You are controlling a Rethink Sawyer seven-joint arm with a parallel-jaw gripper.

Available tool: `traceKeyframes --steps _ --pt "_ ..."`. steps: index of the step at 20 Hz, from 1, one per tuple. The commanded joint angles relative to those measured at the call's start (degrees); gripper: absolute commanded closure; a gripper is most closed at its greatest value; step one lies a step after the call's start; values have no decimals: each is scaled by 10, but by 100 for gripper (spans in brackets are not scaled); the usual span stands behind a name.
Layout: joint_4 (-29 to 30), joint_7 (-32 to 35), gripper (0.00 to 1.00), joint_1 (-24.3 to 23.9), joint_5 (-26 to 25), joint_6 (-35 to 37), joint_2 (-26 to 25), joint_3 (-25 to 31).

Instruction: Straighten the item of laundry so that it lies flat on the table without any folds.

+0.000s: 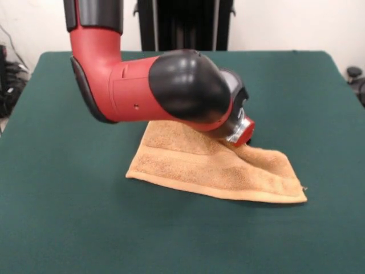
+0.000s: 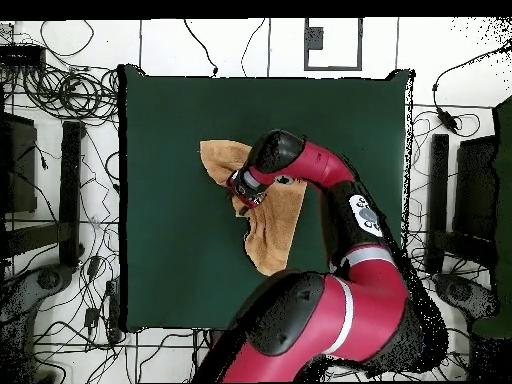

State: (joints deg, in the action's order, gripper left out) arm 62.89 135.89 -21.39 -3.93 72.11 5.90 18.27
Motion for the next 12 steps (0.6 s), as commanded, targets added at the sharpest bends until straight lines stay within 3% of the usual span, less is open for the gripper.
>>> traceKeyframes --steps 1,4,12 --pt "-61 -58 0 -4 -41 10 -56 -11" --pt "-80 -70 0 -3 -54 8 -65 -13" --pt "-341 -226 0 2 -176 117 -169 3"
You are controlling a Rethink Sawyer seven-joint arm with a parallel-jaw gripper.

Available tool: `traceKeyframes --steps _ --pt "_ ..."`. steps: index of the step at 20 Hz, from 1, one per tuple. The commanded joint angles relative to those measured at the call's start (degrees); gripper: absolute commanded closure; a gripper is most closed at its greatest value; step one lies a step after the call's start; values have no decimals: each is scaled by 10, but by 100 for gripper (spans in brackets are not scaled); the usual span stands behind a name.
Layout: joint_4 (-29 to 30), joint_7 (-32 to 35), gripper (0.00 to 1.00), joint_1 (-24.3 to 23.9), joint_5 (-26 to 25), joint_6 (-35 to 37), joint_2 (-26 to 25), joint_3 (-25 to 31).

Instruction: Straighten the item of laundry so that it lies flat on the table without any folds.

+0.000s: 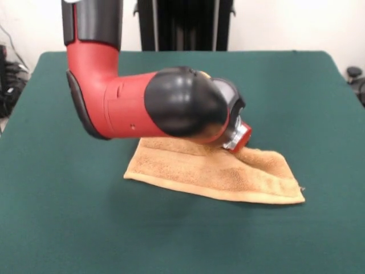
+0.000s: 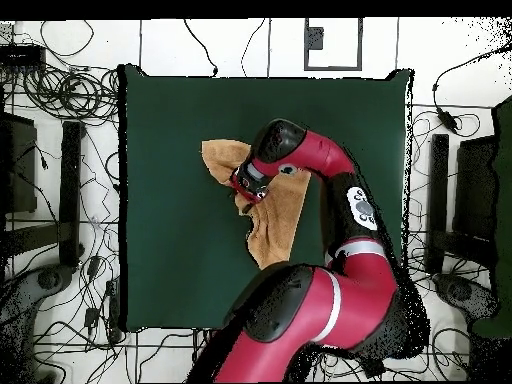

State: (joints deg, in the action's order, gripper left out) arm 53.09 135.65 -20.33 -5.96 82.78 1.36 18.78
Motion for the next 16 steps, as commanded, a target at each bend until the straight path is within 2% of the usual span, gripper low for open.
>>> traceKeyframes --steps 1,5,7,16 --pt "-282 -250 0 -8 -180 26 -139 8" --pt "-361 -310 0 -8 -247 42 -168 37" --pt "-380 -324 0 -10 -269 44 -176 50" --pt "-396 -324 0 -6 -319 26 -173 62"
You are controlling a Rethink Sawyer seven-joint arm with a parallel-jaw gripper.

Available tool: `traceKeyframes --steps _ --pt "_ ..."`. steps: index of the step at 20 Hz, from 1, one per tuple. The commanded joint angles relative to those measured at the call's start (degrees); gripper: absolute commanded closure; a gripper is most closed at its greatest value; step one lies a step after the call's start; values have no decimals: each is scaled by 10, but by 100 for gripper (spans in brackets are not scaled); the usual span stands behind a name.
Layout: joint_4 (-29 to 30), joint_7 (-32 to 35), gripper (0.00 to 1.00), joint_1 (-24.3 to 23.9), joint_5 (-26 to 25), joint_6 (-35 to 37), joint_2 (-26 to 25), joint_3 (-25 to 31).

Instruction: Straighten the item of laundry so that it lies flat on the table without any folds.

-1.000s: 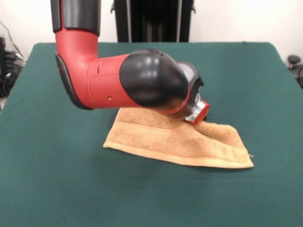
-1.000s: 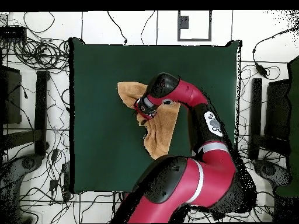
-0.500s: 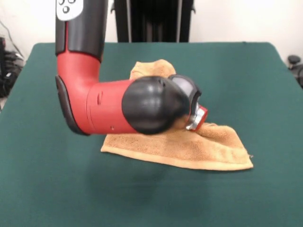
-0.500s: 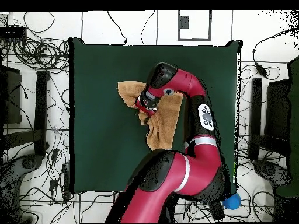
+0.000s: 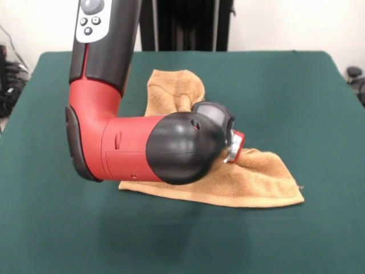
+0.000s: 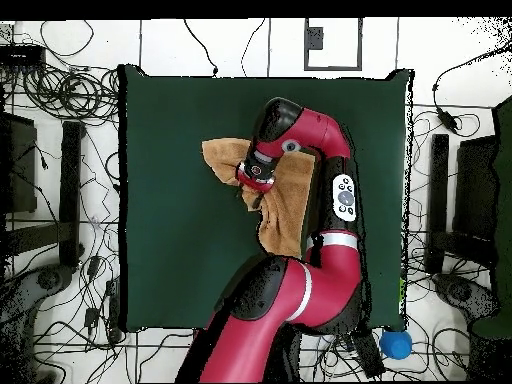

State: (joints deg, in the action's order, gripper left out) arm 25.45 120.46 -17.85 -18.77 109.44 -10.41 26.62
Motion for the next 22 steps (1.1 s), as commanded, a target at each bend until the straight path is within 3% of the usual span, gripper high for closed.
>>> traceKeyframes --steps 1,4,9,22 --pt "-120 -171 0 -31 -192 -240 -56 -16" --pt "-128 -164 0 -33 -191 -214 -63 -4" --pt "-153 -130 0 -46 -192 -68 -82 55" --pt "-156 -156 0 -66 -260 -64 -83 114"
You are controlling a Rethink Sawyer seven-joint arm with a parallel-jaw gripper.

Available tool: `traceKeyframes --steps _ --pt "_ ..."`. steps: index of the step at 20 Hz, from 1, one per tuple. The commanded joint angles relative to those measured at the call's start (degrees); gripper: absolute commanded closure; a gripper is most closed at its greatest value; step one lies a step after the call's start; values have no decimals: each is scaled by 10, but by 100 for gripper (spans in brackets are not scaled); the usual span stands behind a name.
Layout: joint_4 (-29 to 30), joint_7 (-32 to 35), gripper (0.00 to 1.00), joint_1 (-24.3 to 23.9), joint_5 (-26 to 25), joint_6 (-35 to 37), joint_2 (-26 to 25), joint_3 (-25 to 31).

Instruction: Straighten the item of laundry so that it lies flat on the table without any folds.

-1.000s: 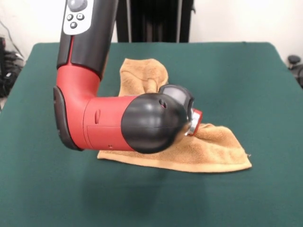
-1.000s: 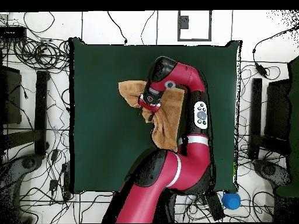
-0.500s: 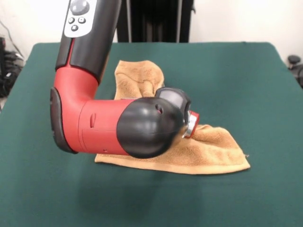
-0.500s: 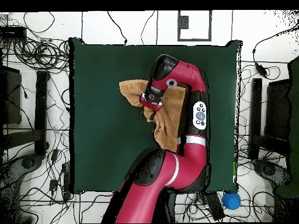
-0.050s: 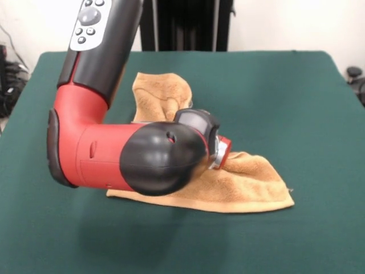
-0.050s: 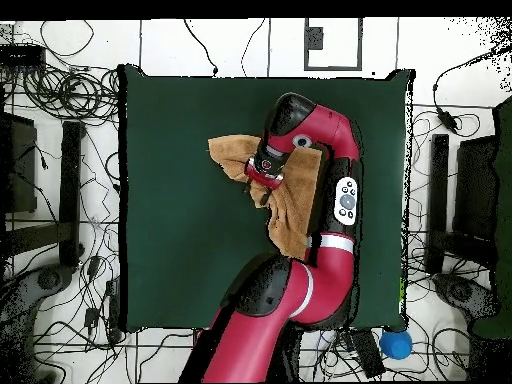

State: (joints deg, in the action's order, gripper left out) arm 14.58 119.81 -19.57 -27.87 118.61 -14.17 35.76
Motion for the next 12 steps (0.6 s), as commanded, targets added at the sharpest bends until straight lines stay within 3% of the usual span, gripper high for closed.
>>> traceKeyframes --steps 1,12 --pt "-47 -151 0 -51 -175 -156 -44 27" --pt "-52 -171 0 -73 -257 -144 -42 101"
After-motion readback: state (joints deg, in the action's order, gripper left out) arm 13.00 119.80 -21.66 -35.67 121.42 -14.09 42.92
